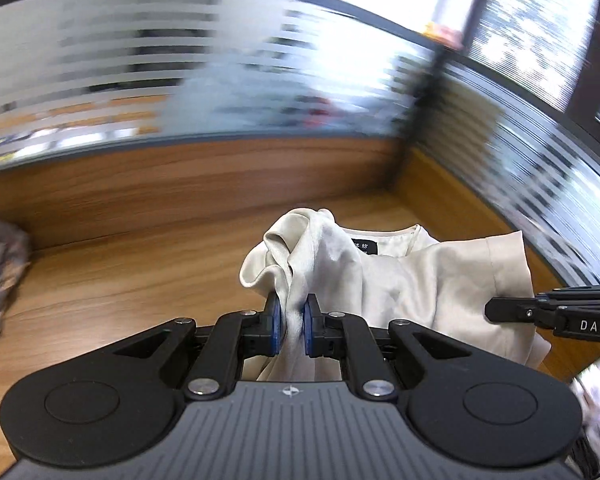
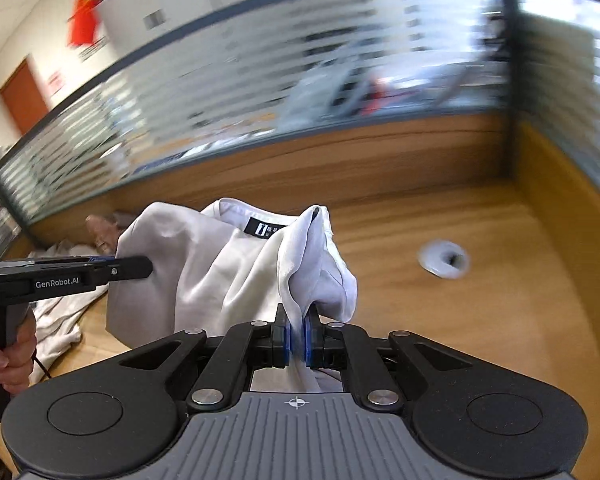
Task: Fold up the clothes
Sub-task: 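Lift the folded shirt with both tools and carry it to the window ledge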
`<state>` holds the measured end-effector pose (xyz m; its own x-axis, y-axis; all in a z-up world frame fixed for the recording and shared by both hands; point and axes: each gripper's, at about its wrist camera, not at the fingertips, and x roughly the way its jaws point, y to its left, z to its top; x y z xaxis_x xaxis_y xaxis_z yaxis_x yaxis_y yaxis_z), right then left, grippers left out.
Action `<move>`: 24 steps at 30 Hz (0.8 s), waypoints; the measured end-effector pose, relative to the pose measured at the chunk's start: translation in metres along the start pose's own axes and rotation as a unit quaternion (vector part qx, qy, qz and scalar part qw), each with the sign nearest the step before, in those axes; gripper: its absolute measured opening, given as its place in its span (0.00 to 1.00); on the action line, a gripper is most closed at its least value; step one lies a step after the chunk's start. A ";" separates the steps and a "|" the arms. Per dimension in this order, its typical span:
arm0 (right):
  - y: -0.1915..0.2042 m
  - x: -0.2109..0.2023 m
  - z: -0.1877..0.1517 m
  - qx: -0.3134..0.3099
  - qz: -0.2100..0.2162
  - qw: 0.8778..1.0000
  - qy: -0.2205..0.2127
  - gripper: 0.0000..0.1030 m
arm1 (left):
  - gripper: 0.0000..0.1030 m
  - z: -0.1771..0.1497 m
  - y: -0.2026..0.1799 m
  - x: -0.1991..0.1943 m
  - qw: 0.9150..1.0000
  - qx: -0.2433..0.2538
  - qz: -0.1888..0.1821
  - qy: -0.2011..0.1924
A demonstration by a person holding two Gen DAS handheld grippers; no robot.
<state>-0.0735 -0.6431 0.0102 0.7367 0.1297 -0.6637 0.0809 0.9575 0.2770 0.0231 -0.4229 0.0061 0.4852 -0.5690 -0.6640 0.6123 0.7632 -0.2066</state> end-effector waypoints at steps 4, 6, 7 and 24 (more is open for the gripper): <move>-0.009 -0.060 -0.040 0.060 -0.065 0.996 -0.021 0.08 | 0.12 -0.008 -0.047 -0.003 0.995 0.066 -0.068 0.015; -0.013 -0.089 -0.062 0.091 -0.099 0.990 -0.031 0.08 | 0.12 -0.014 -0.071 -0.002 0.989 0.102 -0.104 0.023; -0.015 -0.104 -0.073 0.107 -0.115 0.987 -0.036 0.08 | 0.12 -0.018 -0.085 -0.001 0.985 0.121 -0.120 0.025; -0.080 -0.293 -0.230 0.291 -0.316 0.898 -0.096 0.08 | 0.07 -0.091 -0.350 0.019 0.883 0.328 -0.331 0.049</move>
<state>-0.4502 -0.6984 0.0228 0.5175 -0.4927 -0.6997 0.8196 0.5203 0.2398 -0.2389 -0.6735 0.0005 -0.1509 -0.7698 -0.6202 0.9874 -0.0865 -0.1328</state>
